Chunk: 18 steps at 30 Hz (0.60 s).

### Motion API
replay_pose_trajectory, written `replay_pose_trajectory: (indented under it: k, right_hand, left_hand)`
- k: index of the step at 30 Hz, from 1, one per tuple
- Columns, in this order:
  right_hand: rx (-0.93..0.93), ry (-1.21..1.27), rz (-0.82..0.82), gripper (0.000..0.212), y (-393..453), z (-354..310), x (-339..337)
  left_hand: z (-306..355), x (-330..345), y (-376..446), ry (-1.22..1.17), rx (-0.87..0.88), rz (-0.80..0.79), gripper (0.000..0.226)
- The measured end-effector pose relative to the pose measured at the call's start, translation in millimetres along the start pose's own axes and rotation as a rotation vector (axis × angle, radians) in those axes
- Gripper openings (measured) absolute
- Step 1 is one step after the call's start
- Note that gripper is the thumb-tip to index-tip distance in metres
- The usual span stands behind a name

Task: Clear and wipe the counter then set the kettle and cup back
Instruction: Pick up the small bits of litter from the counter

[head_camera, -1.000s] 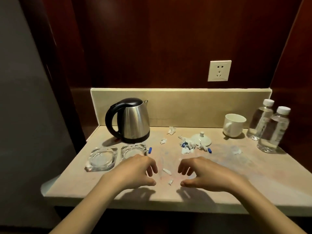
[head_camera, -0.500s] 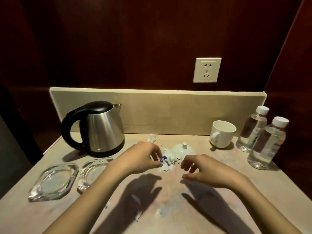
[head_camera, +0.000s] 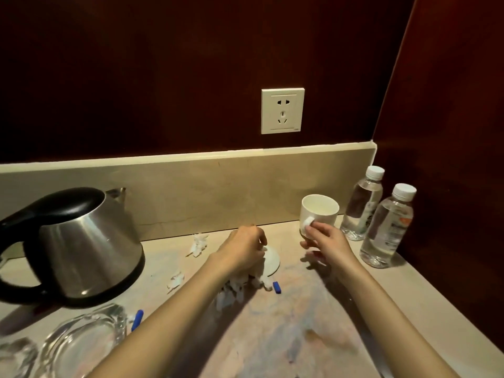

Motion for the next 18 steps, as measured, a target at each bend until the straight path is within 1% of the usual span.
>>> replay_pose_trajectory:
  k: [2,5,9,11,13,15,16,18]
  right_hand:
    - [0.041,0.096,-0.007,0.021,6,1,4]
    - [0.035,0.161,0.023,0.021,11,4,14]
    - [-0.086,0.138,0.186,0.02,9,8,19]
    - [-0.152,0.094,0.191,0.021,0,13,15]
    - [-0.173,0.106,0.139,0.027,-14,19,9]
    - [-0.201,0.13,0.11,0.04,-28,22,-4]
    - [-0.249,0.114,0.104,0.046,-34,21,-11]
    - [-0.387,0.06,0.104,0.049,-45,17,-23]
  left_hand:
    - [-2,-1,4,0.002,0.018,-0.008,0.02]
    - [-5,-2,6,-0.007,0.038,-0.015,0.018]
    - [-6,-2,6,-0.039,0.056,-0.009,0.017]
    - [-6,-5,5,-0.052,0.069,0.02,0.014]
    - [-4,-16,2,-0.086,0.078,0.072,0.012]
    - [1,-31,0,-0.109,0.108,0.14,0.012]
    - [5,-40,-2,-0.117,0.129,0.173,0.012]
    - [11,-56,-8,-0.149,0.17,0.222,0.013]
Point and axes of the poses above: each hand's wrist, its own y-axis towards the middle knuckle, its own x-axis out of the palm, z = x × y, the point moved 2 cm from there along y, towards the middle knuckle, and after that the axes turned 15 degrees about -y, right-handed, at the moved point
